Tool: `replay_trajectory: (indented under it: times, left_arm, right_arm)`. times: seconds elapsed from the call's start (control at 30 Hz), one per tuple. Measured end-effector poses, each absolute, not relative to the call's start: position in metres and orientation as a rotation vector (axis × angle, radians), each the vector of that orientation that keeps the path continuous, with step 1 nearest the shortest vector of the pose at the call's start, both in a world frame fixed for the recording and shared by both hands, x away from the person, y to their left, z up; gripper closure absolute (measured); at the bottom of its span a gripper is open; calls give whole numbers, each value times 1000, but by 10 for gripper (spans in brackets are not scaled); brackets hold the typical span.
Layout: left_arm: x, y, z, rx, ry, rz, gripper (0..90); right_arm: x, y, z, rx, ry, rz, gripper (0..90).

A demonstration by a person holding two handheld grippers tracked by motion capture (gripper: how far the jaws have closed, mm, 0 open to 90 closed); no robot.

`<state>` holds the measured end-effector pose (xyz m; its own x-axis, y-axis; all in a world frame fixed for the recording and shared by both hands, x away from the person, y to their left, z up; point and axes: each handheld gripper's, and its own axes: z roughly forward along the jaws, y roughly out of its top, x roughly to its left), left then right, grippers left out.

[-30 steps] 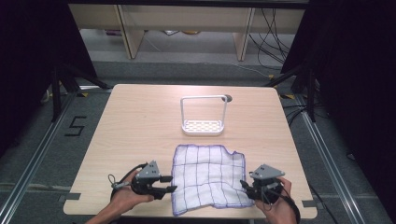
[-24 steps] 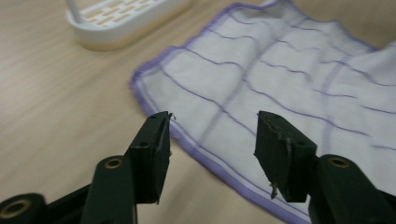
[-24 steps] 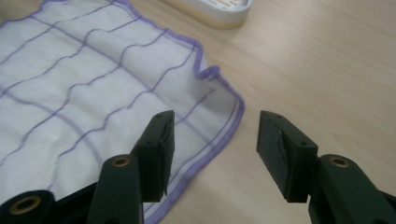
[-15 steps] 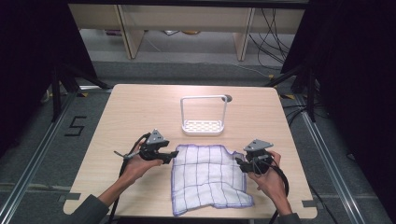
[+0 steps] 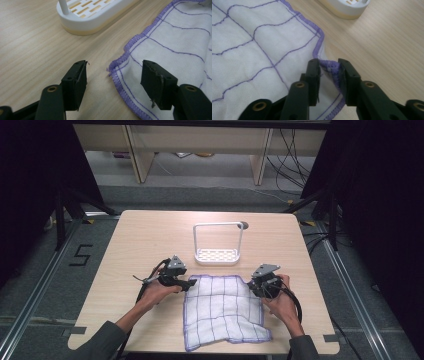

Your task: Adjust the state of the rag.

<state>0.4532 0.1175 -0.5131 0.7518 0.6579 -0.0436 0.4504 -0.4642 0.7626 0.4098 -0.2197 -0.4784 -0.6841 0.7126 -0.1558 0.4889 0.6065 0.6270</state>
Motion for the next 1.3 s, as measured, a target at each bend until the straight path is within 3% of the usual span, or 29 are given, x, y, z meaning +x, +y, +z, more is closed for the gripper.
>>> replay_trajectory:
  times: [0.17,0.37,0.47,0.67,0.73,1.3]
  left_arm:
    - [457,113,-514,2135,824,325,398]
    - [464,112,-516,2135,828,337,440]
    - [464,110,-518,2156,796,325,517]
    - [461,108,-517,2152,746,304,795]
    - [460,108,-517,2166,733,302,836]
    - [459,112,-511,2142,723,314,854]
  right_arm:
    - [411,-225,-478,977,2432,799,848]
    - [416,-229,-473,994,2403,808,868]
    - [417,-228,-472,991,2403,824,869]
    - [417,-229,-472,1009,2389,822,869]
    - [416,-229,-472,1011,2389,819,869]
    - [416,-233,-473,1048,2369,854,869]
